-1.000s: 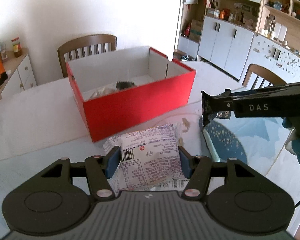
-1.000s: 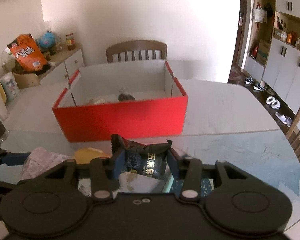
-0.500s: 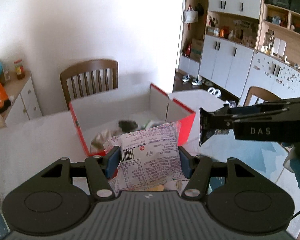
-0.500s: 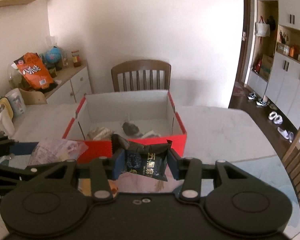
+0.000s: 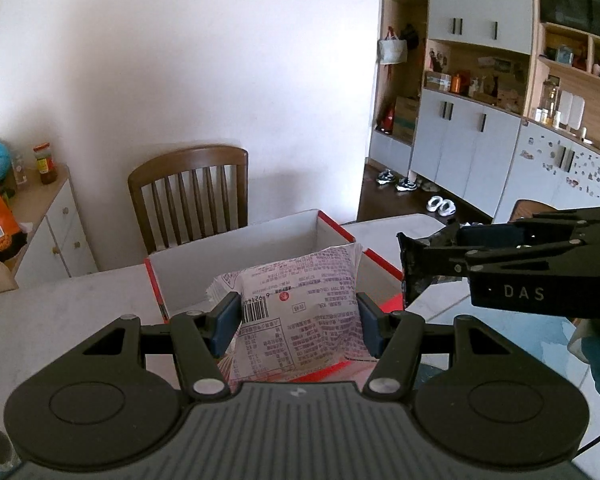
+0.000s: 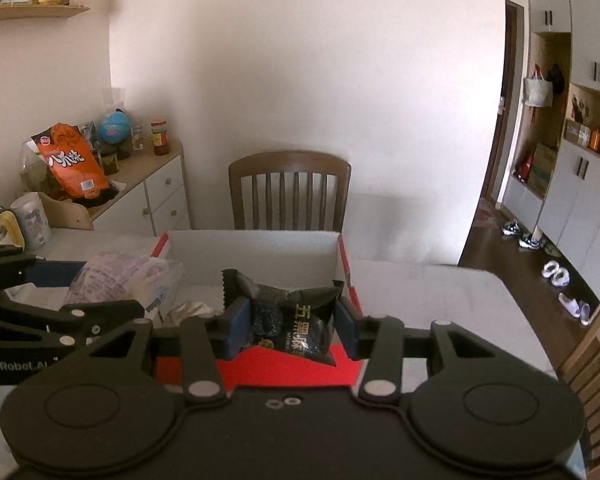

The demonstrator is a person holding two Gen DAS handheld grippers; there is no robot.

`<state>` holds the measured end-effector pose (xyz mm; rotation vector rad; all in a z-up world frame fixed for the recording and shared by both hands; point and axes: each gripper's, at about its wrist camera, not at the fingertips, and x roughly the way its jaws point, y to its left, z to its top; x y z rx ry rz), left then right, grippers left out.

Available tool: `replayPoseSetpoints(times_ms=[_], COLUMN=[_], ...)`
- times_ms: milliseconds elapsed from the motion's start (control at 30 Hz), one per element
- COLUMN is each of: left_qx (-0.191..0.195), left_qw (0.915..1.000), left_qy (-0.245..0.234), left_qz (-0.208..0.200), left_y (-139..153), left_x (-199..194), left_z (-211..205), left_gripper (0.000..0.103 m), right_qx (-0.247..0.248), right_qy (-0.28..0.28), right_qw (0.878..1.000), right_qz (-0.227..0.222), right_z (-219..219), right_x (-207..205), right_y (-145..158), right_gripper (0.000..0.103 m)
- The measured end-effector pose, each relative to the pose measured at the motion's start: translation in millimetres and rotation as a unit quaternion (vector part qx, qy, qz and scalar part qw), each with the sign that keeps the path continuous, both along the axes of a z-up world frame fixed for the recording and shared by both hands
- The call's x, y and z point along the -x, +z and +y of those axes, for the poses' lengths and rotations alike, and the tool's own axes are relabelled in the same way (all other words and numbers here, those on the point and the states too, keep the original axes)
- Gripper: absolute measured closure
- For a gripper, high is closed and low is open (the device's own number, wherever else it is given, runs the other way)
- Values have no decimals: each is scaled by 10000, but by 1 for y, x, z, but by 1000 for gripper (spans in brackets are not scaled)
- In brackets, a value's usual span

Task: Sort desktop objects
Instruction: 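Lift both held packages and carry them over the red box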

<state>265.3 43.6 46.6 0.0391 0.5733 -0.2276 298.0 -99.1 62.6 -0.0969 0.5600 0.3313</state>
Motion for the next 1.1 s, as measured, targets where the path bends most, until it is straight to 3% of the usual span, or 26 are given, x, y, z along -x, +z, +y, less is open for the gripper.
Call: replayPoseSetpoints(times_ms=[467,833,1100], left_qx=[160,-92,-366], left_qw=[9990,9973,9936], left_qy=[49,85,91], left_qz=[408,724,1063], left_y=[-9,-34,-63], left_x=[-76,-120,-152], left_z=[16,12,12], left_gripper=[43,43,43], right_qx=[55,314,368], right_qy=[123,292,335], right_qw=[9999,9990,9980], right_qz=[45,107,395], right_z=[5,21,31], right_x=[-50,-79,-98], right_y=[-16,-33,-57], right_gripper=[58,58,58])
